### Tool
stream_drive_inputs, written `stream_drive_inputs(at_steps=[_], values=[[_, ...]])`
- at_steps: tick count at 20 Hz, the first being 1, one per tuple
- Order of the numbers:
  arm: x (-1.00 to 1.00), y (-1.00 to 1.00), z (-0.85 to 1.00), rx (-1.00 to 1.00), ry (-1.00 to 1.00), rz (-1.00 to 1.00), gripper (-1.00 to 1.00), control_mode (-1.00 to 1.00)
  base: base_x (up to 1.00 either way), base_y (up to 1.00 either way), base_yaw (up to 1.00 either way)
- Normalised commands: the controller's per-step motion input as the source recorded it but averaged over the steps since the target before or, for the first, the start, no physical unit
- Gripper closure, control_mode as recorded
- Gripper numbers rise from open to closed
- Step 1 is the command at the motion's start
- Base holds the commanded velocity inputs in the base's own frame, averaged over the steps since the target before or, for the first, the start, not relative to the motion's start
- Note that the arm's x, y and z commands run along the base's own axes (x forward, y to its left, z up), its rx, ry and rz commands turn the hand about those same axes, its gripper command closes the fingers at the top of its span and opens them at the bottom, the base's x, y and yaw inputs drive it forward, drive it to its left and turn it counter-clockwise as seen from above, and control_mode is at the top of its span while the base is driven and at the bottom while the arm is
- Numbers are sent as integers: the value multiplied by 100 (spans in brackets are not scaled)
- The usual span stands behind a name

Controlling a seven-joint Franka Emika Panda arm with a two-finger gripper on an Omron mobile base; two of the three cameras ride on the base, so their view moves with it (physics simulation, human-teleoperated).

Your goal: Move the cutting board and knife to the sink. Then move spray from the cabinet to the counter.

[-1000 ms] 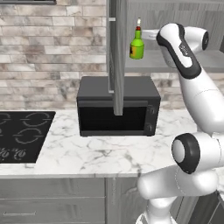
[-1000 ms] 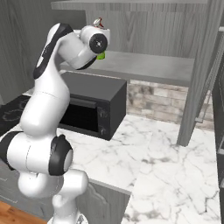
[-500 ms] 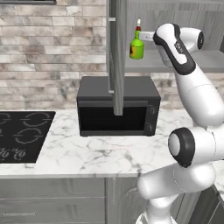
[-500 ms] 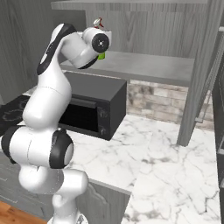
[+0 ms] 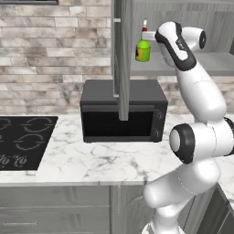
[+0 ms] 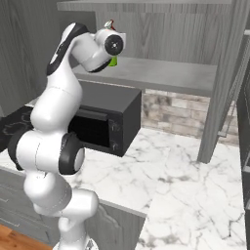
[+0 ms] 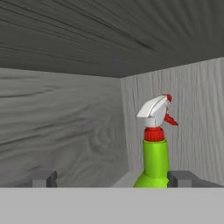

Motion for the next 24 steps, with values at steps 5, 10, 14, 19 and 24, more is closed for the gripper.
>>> stream_drive_inputs(at_steps=[5, 10, 14, 19, 24], values=[[36, -2, -5, 0, 0, 0, -100, -100, 0, 0, 0], [34, 0, -1, 0, 0, 0, -100, -100, 0, 0, 0], [34, 0, -2, 0, 0, 0, -100, -100, 0, 0, 0], [26, 0, -7, 0, 0, 0, -100, -100, 0, 0, 0], [25, 0, -4, 0, 0, 0, -100, -100, 0, 0, 0]])
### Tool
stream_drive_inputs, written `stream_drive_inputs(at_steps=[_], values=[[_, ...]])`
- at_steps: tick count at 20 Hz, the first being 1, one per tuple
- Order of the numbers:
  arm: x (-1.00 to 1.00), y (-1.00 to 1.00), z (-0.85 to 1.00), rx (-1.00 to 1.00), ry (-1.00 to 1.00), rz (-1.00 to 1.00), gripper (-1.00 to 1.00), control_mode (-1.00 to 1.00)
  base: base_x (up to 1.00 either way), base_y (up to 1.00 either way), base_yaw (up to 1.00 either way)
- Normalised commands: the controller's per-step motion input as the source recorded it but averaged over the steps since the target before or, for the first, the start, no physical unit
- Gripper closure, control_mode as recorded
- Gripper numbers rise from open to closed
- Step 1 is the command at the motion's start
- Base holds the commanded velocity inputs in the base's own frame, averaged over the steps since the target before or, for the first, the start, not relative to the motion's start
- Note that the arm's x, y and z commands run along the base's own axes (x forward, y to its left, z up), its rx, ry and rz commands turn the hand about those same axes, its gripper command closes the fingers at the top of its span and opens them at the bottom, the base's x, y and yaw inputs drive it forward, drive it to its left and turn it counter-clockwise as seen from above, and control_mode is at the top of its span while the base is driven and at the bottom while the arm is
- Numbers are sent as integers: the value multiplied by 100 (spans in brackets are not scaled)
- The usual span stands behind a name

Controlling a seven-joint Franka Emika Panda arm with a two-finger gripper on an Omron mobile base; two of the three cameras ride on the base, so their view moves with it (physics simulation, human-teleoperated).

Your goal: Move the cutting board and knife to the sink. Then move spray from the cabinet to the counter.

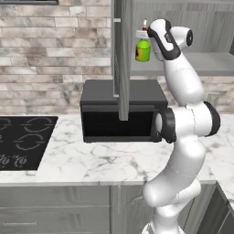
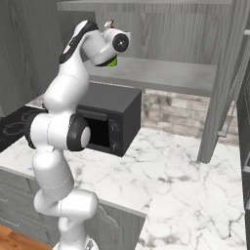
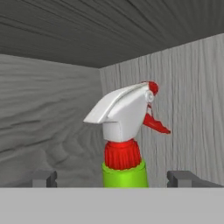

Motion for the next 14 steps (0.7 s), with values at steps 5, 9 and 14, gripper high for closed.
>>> stream_drive_inputs(at_steps=[5, 9, 14], values=[[27, 0, -8, 0, 0, 0, -100, -100, 0, 0, 0], [21, 0, -11, 0, 1, 0, -100, -100, 0, 0, 0], [10, 0, -9, 0, 0, 0, -100, -100, 0, 0, 0]])
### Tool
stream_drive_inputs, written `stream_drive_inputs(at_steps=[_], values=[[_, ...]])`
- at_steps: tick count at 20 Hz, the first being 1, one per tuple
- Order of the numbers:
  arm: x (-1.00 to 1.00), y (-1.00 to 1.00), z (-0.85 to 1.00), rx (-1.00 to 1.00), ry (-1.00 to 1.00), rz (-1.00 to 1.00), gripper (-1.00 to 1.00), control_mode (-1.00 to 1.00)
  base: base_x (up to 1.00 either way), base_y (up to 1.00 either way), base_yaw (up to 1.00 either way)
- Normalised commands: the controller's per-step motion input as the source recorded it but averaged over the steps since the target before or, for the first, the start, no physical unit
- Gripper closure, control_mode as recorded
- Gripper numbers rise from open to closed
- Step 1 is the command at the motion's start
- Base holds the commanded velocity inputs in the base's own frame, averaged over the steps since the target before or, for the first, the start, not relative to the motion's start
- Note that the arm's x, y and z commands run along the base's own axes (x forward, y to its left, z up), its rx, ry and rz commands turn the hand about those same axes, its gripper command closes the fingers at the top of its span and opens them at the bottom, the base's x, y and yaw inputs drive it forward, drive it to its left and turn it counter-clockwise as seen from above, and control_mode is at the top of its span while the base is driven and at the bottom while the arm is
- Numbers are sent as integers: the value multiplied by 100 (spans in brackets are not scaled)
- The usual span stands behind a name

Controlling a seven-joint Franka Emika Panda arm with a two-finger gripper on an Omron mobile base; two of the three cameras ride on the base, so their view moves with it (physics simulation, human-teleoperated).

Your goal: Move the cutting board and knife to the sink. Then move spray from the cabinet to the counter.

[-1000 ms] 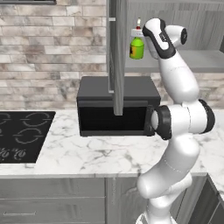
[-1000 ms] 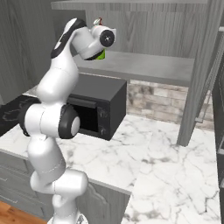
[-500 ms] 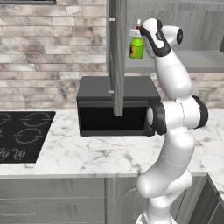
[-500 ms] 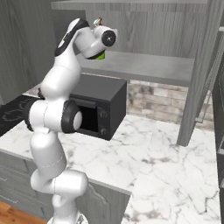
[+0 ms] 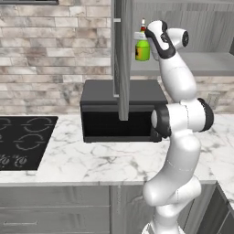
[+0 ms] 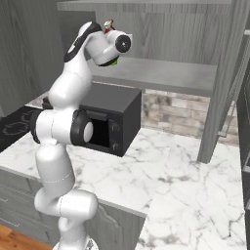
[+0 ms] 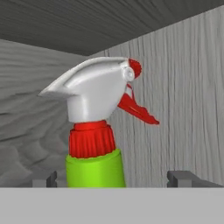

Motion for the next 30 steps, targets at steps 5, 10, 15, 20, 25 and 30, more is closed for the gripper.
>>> stream_drive_inputs(at_steps=[5, 10, 15, 20, 25, 30], values=[[8, 0, -4, 0, 0, 0, 100, -100, 0, 0, 0], [8, 0, 0, 0, 0, 0, 100, -100, 0, 0, 0], [-19, 0, 0, 0, 0, 2, 100, -100, 0, 0, 0], [-89, 0, 0, 0, 0, 4, 100, -100, 0, 0, 0], [-100, 0, 0, 0, 0, 6, 100, -100, 0, 0, 0], [-100, 0, 0, 0, 0, 6, 100, -100, 0, 0, 0]])
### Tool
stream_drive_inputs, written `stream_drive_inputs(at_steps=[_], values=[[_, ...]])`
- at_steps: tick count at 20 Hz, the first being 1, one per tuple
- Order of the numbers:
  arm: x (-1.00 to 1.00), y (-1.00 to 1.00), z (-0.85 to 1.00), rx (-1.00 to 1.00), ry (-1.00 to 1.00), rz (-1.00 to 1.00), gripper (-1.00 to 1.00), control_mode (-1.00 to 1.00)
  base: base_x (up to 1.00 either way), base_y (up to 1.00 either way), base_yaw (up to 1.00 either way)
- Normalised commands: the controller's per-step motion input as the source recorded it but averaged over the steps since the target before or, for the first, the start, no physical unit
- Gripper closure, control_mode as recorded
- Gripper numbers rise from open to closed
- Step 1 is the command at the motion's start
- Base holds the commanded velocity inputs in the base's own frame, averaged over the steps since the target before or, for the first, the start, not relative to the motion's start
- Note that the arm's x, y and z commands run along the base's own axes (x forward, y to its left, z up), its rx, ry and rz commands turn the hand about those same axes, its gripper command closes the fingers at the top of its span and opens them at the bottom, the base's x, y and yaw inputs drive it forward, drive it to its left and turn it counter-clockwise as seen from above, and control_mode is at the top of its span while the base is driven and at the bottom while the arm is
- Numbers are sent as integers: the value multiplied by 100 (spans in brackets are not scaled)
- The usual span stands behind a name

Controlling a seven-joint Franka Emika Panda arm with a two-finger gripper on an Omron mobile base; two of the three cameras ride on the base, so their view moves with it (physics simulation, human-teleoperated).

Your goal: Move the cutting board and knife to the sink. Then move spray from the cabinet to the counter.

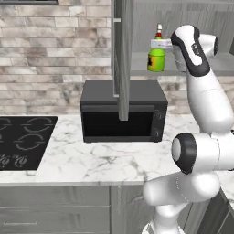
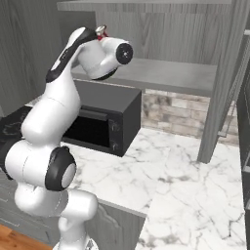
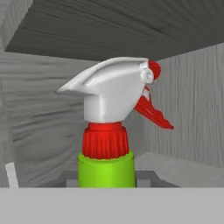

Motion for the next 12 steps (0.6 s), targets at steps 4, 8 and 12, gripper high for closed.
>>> stream_drive_inputs(at_steps=[4, 8, 12], values=[[-97, 0, 4, 0, -1, 3, 100, -100, 0, 0, 0], [-87, -6, 6, 0, -3, 1, 100, -100, 0, 0, 0], [-85, -1, 1, 0, -2, 1, 100, -100, 0, 0, 0]])
